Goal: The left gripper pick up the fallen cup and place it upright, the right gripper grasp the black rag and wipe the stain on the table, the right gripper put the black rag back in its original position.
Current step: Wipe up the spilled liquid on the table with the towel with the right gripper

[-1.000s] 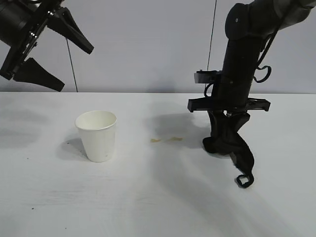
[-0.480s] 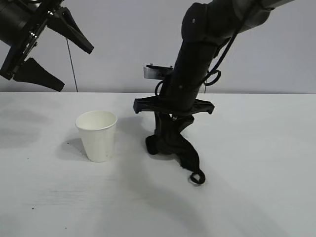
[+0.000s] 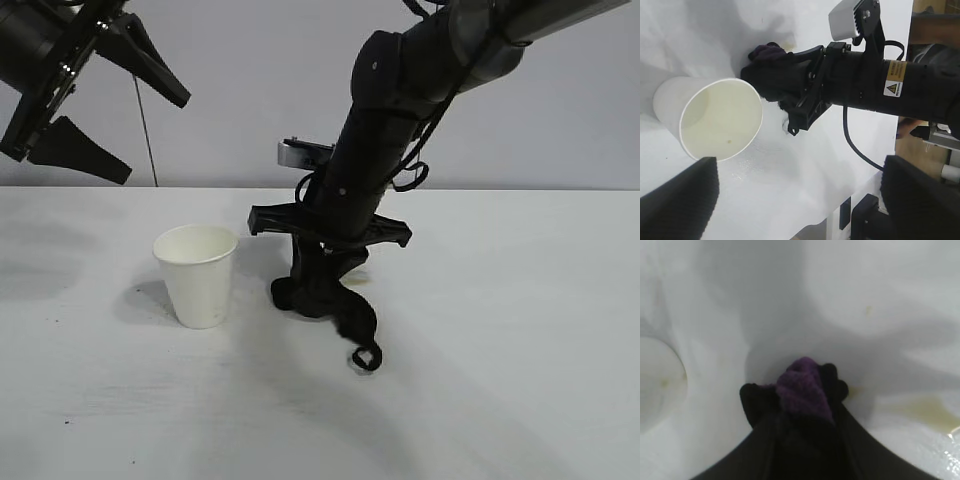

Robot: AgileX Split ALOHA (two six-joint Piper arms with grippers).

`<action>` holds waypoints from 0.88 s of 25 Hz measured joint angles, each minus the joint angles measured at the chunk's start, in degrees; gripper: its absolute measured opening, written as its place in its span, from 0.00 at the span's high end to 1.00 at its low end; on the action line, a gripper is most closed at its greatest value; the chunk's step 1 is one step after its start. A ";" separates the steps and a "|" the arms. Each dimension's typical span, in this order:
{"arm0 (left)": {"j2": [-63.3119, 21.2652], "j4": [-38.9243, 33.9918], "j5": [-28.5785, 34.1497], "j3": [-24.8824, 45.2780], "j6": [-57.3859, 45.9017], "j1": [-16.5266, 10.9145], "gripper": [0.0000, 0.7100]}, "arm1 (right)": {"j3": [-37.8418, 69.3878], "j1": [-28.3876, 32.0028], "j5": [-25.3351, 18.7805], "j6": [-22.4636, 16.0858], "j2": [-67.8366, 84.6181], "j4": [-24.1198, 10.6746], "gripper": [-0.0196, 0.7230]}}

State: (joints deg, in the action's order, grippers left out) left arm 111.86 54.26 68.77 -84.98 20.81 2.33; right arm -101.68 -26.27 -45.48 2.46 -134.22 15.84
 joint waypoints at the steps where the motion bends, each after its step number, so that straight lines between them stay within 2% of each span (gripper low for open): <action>1: 0.00 0.13 0.00 0.00 0.00 0.00 0.11 | -0.18 0.00 0.00 -0.33 0.01 -0.29 0.74; 6: 0.00 0.30 0.00 0.00 0.00 0.00 0.11 | -1.11 0.74 -1.94 -4.14 -0.19 -5.45 0.74; 9: 0.00 0.36 0.00 0.00 0.00 0.00 0.11 | -1.37 2.77 -4.55 -5.73 0.01 -8.50 0.74; 18: 0.00 0.42 0.00 0.00 0.00 0.00 0.11 | -1.37 11.18 -13.08 -5.86 0.85 -11.04 0.74; 22: 0.00 0.42 0.00 0.00 0.00 0.00 0.11 | -1.37 13.35 -17.03 -6.08 1.04 -13.50 0.74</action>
State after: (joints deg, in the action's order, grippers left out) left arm 111.86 54.67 68.77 -84.98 20.81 2.33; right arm -103.04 -12.92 -62.50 -3.62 -133.18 2.34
